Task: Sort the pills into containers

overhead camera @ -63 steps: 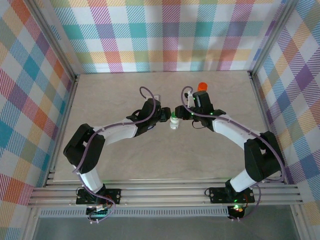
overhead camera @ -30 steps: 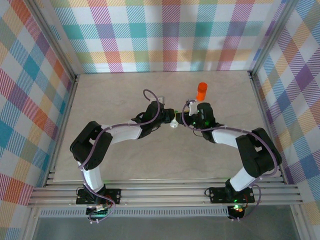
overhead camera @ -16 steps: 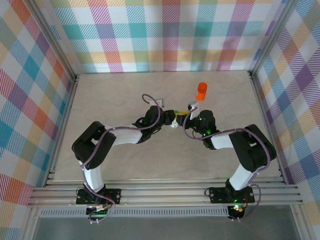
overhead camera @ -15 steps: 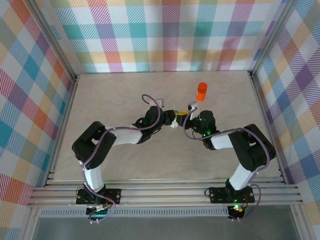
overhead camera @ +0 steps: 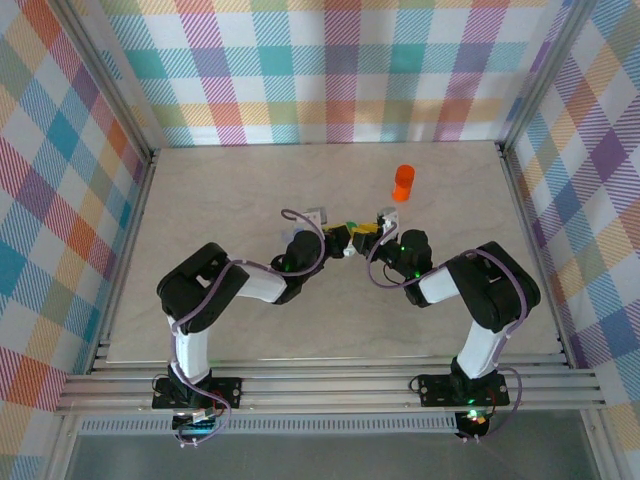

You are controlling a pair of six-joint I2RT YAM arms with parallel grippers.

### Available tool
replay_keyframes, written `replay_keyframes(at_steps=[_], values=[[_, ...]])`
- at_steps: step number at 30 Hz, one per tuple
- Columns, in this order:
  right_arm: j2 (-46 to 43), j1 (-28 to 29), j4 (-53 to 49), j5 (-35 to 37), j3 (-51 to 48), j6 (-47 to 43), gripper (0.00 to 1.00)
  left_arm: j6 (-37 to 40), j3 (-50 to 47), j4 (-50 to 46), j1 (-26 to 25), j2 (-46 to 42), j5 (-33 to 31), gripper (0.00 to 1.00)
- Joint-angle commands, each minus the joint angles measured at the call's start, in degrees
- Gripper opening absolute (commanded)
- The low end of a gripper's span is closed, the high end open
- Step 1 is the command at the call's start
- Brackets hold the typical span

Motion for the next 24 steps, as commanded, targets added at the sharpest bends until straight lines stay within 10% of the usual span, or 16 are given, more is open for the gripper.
replay_keyframes(at_steps=[1,24], values=[[4.14,0.24,-13.63,2.24,-2.64,-1.47,0.31,3.95,-5.32,-9.07,-3.24,7.83,5.42,0.2],[4.77,-1.1,-15.69,2.81,-1.5,1.96,0.32,13.99,-8.25,8.2,-3.67,20.45,10.34,0.09]])
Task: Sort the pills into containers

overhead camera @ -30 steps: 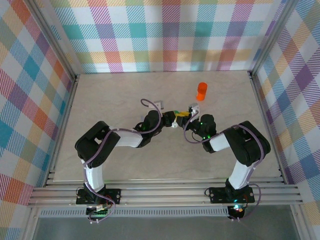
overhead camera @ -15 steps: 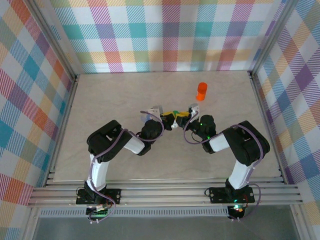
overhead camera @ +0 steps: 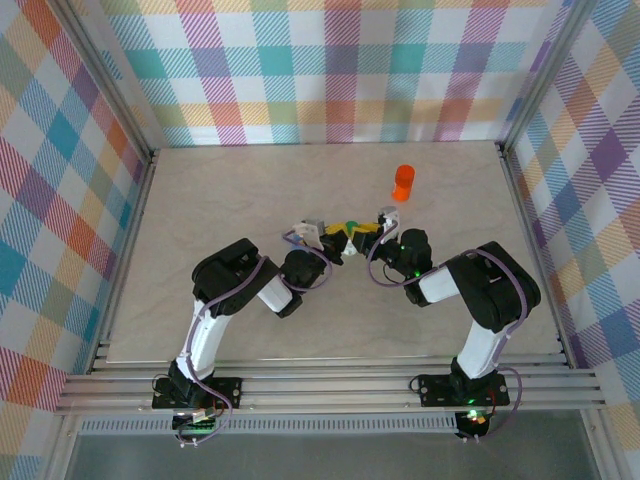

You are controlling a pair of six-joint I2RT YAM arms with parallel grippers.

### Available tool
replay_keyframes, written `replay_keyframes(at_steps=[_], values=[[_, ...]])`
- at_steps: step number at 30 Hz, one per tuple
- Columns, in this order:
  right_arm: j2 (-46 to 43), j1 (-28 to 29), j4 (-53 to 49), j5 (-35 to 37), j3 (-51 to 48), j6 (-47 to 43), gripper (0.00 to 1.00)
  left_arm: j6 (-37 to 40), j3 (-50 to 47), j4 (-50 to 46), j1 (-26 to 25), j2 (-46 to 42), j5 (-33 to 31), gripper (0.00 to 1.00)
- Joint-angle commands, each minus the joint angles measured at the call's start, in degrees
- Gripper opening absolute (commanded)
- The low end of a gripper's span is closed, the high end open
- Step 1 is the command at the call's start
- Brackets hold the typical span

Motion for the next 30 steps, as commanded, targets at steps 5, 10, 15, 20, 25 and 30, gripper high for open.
replay_keyframes(at_steps=[5,10,15,20,25,30], values=[[4.38,-0.87,-14.71,2.37,-1.69,1.01,0.32,4.58,-3.61,-27.9,-3.58,4.13,8.91,0.08],[-0.28,-1.14,-23.73,3.41,1.52,2.08,0.32,5.65,-0.05,-36.18,-3.06,-2.18,7.59,0.11],[-2.31,-1.88,-30.59,3.09,5.86,3.23,0.32,5.25,4.55,-42.72,-1.29,-5.75,7.45,0.12],[-5.33,-2.6,-36.79,1.85,9.16,4.49,0.33,5.18,7.54,-47.53,0.32,-8.99,8.24,0.14],[-8.92,-3.81,-45.98,-0.45,14.37,5.33,0.41,5.35,9.55,-51.39,1.88,-12.49,8.18,0.19],[-11.33,-4.4,-56.71,-1.5,20.46,4.06,0.53,5.09,11.55,-54.26,2.65,-16.07,8.88,0.3]])
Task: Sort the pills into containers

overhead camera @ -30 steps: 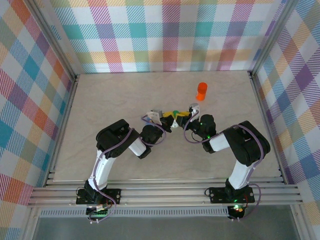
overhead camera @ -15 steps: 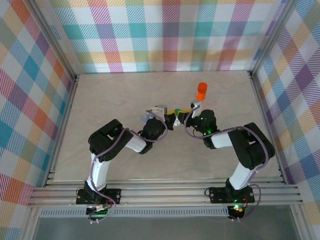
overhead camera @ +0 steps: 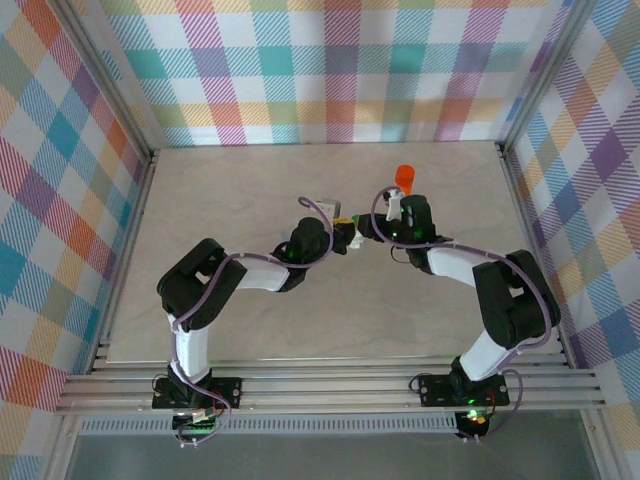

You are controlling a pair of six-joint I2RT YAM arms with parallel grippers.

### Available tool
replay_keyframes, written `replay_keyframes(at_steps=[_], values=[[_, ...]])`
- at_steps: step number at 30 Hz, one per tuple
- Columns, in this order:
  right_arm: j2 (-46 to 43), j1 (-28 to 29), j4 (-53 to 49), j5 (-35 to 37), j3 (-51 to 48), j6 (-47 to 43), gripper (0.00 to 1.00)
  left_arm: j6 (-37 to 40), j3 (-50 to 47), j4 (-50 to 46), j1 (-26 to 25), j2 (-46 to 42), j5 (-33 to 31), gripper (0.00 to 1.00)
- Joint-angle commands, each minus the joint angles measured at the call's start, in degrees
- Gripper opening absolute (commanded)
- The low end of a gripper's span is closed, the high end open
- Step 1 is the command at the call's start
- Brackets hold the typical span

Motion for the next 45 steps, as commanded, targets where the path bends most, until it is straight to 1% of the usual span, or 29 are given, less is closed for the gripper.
replay_keyframes(at_steps=[1,3,6,10,12,16,19,23,27,29,32,35,38,41,45], values=[[-3.56,-0.38,-11.96,-0.92,3.59,-0.98,0.55,0.47,0.86,-10.26,0.4,-2.58,2.33,0.32],[-4.92,-0.4,-15.64,-0.7,5.16,-2.08,0.58,0.45,0.88,-11.49,0.58,-5.0,1.15,0.37],[-6.2,-0.41,-21.37,-0.58,7.55,-4.57,0.6,0.78,0.27,-13.28,0.89,-9.16,-0.56,0.37],[-7.12,-0.38,-26.25,-1.67,9.21,-8.35,0.63,1.16,-3.02,-14.91,1.16,-15.93,-4.09,0.38],[-6.8,-0.4,-28.03,-1.85,10.09,-9.67,0.65,1.35,-5.19,-16.43,1.41,-20.02,-6.49,0.41],[-3.86,-0.4,-30.03,-3.45,12.79,-11.48,0.67,0.22,-9.96,-20.44,1.98,-28.74,-11.54,0.48],[-0.31,-0.21,-31.78,-5.04,15.84,-12.09,0.67,-0.69,-13.97,-23.23,2.34,-35.45,-13.72,0.53],[2.06,1.82,-31.77,-3.38,17.2,-12.0,0.68,-0.87,-19.22,-25.77,2.59,-44.36,-15.82,0.59],[5.04,4.61,-33.8,0.64,19.71,-12.88,0.68,-0.32,-22.43,-28.11,2.77,-50.78,-19.31,0.64],[6.68,5.58,-34.82,3.5,21.06,-12.64,0.68,0.0,-23.07,-29.4,3.01,-52.42,-20.67,0.65],[9.49,6.57,-35.08,6.1,22.98,-11.97,0.68,0.4,-23.62,-30.96,3.46,-53.91,-21.06,0.66],[12.74,7.24,-36.47,10.99,26.04,-10.54,0.63,0.95,-24.22,-31.5,3.77,-54.09,-21.76,0.66],[14.62,7.35,-35.19,15.73,27.28,-7.85,0.61,0.63,-24.64,-31.91,4.89,-53.76,-21.85,0.68],[16.26,7.38,-32.51,20.02,28.19,-5.51,0.58,-0.95,-24.62,-33.07,7.2,-52.85,-19.98,0.68],[19.83,7.26,-31.65,25.35,32.17,-4.28,0.54,-3.65,-23.6,-34.61,11.17,-49.11,-14.99,0.64]])
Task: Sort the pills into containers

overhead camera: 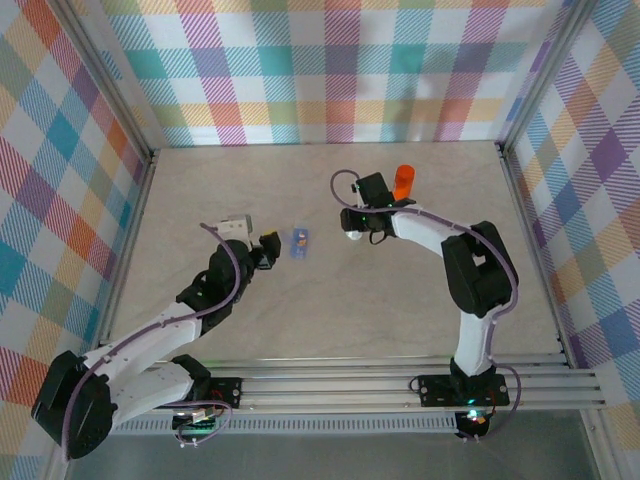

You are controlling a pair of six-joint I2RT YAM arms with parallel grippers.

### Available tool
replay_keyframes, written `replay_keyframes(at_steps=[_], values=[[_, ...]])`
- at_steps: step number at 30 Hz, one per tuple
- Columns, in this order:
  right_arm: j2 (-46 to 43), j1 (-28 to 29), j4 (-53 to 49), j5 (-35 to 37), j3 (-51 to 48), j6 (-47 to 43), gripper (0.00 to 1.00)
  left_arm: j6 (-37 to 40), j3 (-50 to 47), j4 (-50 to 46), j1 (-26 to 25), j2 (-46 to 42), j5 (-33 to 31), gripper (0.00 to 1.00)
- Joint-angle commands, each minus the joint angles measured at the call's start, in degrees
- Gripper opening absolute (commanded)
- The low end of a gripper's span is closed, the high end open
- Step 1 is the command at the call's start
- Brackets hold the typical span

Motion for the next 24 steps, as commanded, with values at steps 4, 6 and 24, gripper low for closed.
replay_keyframes(at_steps=[4,6,24], values=[[6.5,-0.69,0.82,12.33,8.15,3.18,0.54,-2.84,2.05,-2.34,4.48,7.55,7.47,0.62],[7.98,-1.39,0.96,14.08,10.2,4.08,0.58,-2.89,2.8,-2.04,5.18,9.9,8.22,0.62],[-7.95,-3.66,0.64,-3.0,2.71,3.88,0.76,-1.7,16.41,-0.99,13.28,33.21,24.36,0.48]])
